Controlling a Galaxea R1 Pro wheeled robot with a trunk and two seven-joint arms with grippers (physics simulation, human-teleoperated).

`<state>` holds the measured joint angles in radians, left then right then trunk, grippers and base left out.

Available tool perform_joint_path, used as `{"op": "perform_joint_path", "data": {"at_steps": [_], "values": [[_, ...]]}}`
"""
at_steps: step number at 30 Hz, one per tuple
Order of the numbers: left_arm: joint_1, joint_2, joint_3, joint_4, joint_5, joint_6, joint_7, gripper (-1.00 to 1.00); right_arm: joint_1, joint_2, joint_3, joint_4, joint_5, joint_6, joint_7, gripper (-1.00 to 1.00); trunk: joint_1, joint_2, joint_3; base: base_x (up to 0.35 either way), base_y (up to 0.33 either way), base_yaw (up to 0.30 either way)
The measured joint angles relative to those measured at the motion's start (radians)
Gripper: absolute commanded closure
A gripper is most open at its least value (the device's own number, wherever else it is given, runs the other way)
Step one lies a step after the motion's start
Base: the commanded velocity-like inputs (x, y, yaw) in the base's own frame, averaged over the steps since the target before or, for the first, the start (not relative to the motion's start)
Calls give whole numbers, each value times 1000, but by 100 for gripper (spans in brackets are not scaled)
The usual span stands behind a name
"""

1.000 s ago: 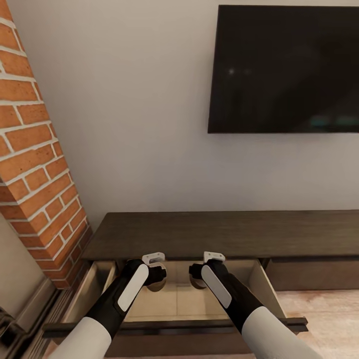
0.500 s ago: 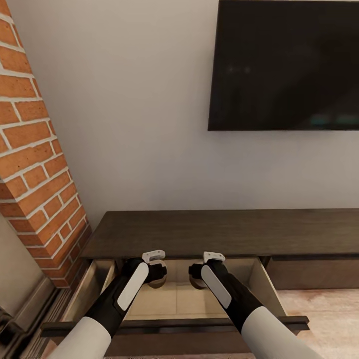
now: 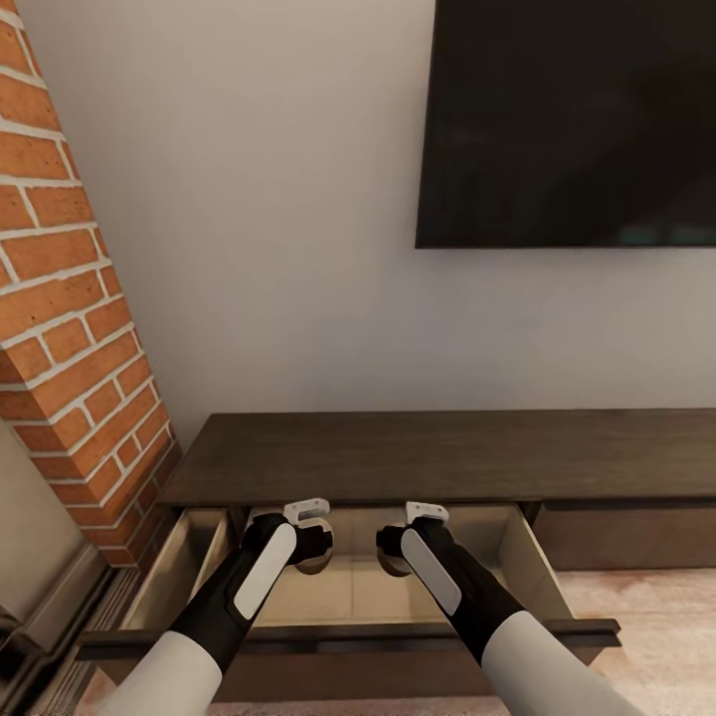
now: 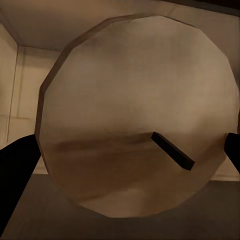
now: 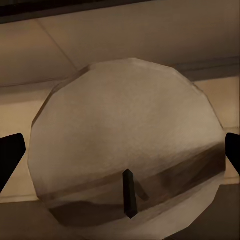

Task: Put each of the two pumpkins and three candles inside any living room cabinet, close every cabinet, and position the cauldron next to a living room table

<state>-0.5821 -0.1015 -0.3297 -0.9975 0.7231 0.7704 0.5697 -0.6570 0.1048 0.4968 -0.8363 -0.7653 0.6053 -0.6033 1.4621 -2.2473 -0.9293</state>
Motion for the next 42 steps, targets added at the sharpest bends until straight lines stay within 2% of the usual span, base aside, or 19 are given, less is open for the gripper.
{"op": "perform_joint_path", "data": {"at_steps": [4, 10, 36, 42], "values": [[0, 0, 0, 0, -1, 0, 4, 100, 0, 0, 0, 0, 1, -1, 2, 100, 15, -28, -13, 0, 0, 0], [0, 1, 0, 0, -3, -1, 5, 100, 0, 0, 0, 0, 1, -1, 41, 100, 38, -70, -31, 0, 0, 0], [0, 2, 0, -3, -6, -7, 8, 100, 0, 0, 2, -1, 3, -5, 43, 100, 138, -252, -113, 0, 0, 0], [0, 2, 0, -3, -6, -7, 7, 100, 0, 0, 2, -1, 3, -6, 43, 100, 141, -254, -136, 0, 0, 0]]}}
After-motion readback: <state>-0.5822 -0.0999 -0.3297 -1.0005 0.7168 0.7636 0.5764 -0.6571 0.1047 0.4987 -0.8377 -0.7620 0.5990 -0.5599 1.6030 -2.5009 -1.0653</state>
